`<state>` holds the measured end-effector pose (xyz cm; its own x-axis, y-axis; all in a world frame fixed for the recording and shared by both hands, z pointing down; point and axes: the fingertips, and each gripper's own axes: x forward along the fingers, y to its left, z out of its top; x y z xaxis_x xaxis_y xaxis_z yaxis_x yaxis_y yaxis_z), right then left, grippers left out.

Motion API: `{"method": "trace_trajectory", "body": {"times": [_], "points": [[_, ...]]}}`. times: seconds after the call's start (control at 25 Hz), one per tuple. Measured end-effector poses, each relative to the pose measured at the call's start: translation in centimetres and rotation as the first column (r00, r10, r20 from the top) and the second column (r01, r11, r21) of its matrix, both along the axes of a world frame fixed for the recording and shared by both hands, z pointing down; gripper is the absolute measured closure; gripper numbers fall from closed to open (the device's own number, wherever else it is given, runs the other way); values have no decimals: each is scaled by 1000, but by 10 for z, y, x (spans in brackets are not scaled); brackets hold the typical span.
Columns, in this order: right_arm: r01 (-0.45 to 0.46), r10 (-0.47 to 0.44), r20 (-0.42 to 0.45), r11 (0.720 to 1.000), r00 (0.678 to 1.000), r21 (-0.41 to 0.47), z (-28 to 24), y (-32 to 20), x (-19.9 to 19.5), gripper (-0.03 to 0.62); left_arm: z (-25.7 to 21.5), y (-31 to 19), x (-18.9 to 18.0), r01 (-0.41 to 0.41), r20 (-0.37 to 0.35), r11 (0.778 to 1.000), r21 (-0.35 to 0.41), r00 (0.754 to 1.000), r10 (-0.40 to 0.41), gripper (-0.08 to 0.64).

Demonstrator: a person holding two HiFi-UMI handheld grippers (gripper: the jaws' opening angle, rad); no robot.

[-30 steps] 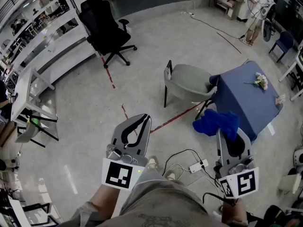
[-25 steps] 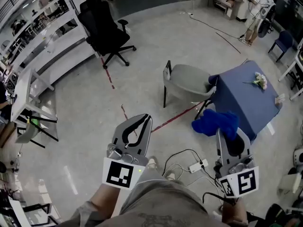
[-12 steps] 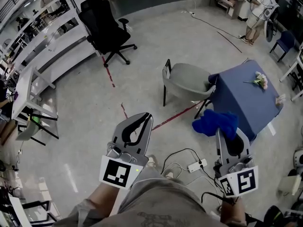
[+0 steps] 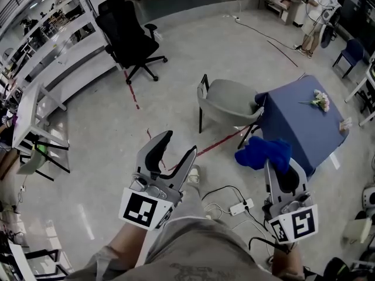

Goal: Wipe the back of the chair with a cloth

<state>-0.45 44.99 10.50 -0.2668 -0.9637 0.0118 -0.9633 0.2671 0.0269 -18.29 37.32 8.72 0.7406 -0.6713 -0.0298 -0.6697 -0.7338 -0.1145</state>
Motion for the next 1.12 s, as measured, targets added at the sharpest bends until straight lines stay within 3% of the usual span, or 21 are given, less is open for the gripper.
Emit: {"method": "trace_trajectory", "body": {"times": [0.12,0.28,0.48,0.88,1.12], "points": [[-8,8,-7,1000,1000,0,6,-8,3,511,10,-12,0,5,18,1000,5,1000,-5,318],[-19,19,-18,1000,1000,-15,20,-28,6,511,29,-32,6,-6,15,998,-59,1000,7,311],[-18,17,-24,998,1000,-52,37,-67,12,511,41,-72,14,-19,39,999,-27,999,20,310],[-56,51,-37,989,998,-139,63,-177,30,511,83,-191,31,-23,91,987,-162,995,38,310],[-76,71,-33,973,997,-220,90,-254,60,511,120,-271,59,-25,125,961,-276,990,61,310]]}}
